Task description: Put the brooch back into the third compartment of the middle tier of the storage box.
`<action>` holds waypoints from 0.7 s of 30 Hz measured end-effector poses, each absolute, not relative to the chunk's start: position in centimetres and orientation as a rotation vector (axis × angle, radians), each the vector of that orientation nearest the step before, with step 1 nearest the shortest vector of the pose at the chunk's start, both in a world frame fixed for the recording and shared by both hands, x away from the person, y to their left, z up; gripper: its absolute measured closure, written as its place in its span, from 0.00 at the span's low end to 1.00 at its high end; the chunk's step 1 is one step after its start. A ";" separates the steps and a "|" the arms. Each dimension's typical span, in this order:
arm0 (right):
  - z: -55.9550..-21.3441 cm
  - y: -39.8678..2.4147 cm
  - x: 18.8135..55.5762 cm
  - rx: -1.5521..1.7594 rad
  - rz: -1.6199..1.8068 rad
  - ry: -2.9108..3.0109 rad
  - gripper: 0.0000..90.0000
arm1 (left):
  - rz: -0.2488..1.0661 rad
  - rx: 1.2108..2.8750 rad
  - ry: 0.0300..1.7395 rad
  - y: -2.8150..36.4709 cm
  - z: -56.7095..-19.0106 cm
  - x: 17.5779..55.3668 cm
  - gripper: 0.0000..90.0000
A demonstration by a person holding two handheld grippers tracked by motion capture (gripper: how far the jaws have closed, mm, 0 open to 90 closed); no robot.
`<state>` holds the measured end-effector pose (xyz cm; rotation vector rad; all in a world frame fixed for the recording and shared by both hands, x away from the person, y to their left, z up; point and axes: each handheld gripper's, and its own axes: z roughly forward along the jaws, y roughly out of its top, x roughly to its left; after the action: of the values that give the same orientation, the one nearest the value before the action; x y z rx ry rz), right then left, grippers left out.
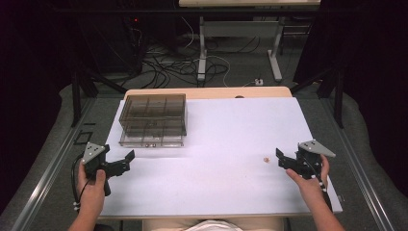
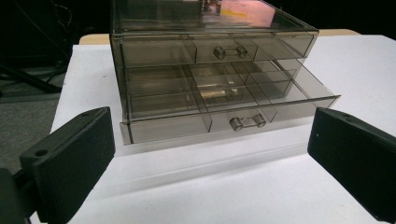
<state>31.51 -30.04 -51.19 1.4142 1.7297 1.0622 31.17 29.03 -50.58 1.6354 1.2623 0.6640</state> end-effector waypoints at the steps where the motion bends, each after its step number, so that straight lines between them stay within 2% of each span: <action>1: -51.1 -30.0 31.6 1.416 1.059 1.744 0.18 | 0.664 1.635 1.263 29.0 -50.6 31.2 0.01; 15: -49.5 -30.3 31.9 1.456 1.078 1.802 0.32 | 0.670 1.639 1.244 28.9 -50.4 30.8 0.01; 21: -49.0 -29.9 32.6 1.486 1.075 1.846 0.32 | 0.674 1.643 1.238 28.9 -50.4 30.7 0.01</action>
<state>32.57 -29.87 -48.95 1.4865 1.8459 1.0745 30.69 28.90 -50.40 1.6428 1.2378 0.6743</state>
